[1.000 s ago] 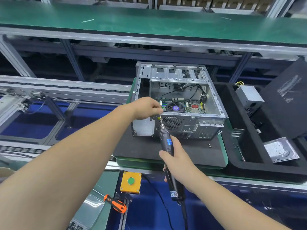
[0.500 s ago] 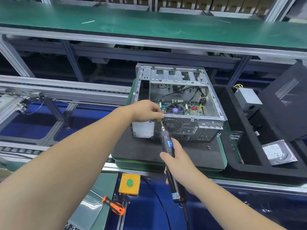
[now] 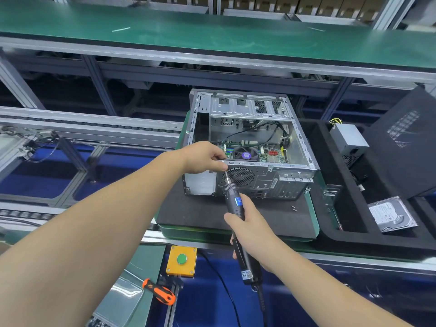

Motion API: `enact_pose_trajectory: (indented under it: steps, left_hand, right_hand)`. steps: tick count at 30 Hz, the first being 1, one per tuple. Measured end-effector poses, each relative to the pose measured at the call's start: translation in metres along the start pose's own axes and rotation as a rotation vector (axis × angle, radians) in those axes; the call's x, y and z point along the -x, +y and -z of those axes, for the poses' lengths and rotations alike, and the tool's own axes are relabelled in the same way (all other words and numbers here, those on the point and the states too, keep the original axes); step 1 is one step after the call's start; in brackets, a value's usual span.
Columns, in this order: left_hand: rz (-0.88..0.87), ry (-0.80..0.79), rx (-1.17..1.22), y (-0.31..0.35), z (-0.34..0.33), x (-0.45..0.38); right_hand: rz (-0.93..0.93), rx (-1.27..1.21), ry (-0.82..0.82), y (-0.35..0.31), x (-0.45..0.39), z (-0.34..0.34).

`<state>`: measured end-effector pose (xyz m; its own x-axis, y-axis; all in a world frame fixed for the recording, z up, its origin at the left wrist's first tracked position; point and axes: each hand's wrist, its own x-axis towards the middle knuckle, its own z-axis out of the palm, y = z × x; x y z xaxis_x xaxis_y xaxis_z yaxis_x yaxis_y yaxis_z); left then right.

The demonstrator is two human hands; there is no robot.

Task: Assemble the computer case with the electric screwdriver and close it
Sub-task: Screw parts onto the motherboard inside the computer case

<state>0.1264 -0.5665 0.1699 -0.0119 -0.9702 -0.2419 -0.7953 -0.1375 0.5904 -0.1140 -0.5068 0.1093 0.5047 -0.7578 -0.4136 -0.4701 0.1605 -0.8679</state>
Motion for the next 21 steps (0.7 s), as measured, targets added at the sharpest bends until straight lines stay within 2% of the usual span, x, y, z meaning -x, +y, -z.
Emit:
enact_pose_trajectory:
  steps: [5,13,21]
  left_hand:
    - [-0.012,0.002,-0.015,0.0,0.0,0.001]
    - [-0.025,0.01,-0.05,0.001,-0.001,0.002]
    - [0.02,0.073,-0.023,0.0,-0.002,-0.001]
  right_hand:
    - [-0.013,0.01,-0.01,-0.007,0.003,0.001]
    - [-0.018,0.118,-0.178,-0.019,0.016,0.012]
    - [-0.047,0.089,-0.156,-0.029,0.017,0.009]
